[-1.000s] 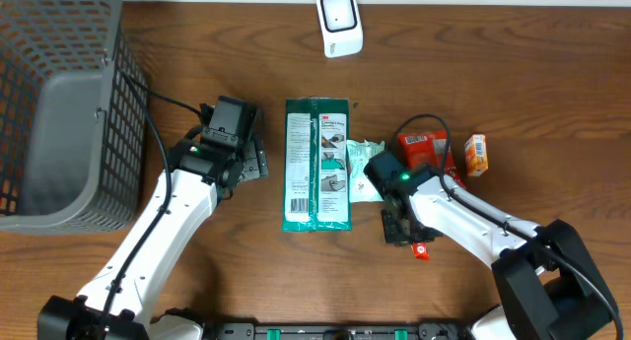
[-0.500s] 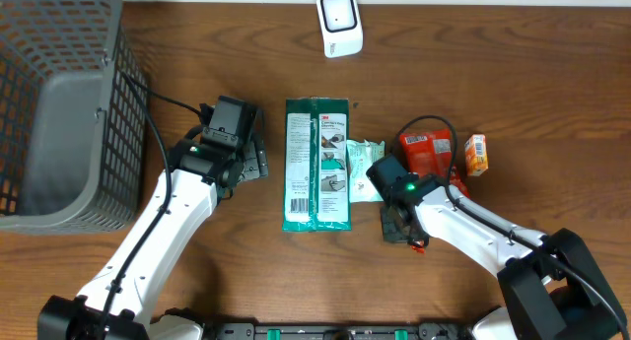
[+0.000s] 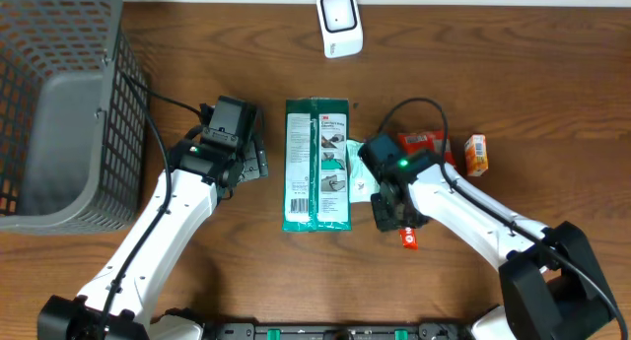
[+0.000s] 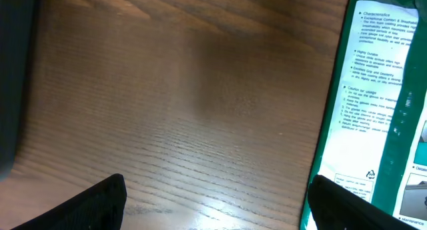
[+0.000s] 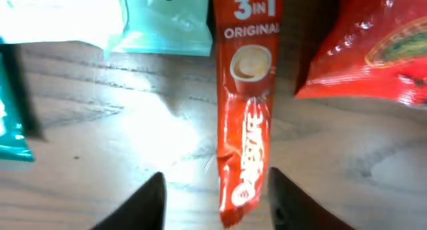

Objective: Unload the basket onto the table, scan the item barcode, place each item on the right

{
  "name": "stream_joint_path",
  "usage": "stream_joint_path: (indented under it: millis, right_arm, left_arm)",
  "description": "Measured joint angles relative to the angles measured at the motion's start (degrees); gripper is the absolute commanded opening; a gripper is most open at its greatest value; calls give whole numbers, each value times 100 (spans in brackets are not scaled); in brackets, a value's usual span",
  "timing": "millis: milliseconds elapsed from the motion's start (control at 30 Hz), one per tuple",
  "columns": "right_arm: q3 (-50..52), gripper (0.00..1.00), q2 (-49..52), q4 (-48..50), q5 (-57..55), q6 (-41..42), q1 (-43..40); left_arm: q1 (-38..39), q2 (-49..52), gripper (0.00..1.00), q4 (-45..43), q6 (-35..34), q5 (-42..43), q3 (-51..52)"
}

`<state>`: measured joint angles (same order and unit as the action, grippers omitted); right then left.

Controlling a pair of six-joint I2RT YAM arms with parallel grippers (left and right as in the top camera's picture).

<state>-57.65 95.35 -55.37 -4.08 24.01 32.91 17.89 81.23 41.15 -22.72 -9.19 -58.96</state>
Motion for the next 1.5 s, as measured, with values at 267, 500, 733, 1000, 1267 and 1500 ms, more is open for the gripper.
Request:
stream_joint_path:
  millis: [267,500,733,1000,1267,1500]
  right_arm:
    - [308,44,0,122,-17,186,0]
    - [901,36,-11,778,-94,343,0]
    - [1069,35,-151,1021,-85,422,2]
    - [789,40,-59,297,-306,400,0]
    - [369,39,-44,-116,-308,400,0]
    - [409,35,-46,17,-297,400,0]
  left_arm:
    - [0,0,88,2,0,0,0]
    - [0,0,88,0,0,0,0]
    - [0,0,88,0,0,0,0]
    - [0,0,88,2,0,0,0]
    - [0,0,88,0,0,0,0]
    - [0,0,88,0,2,0,0]
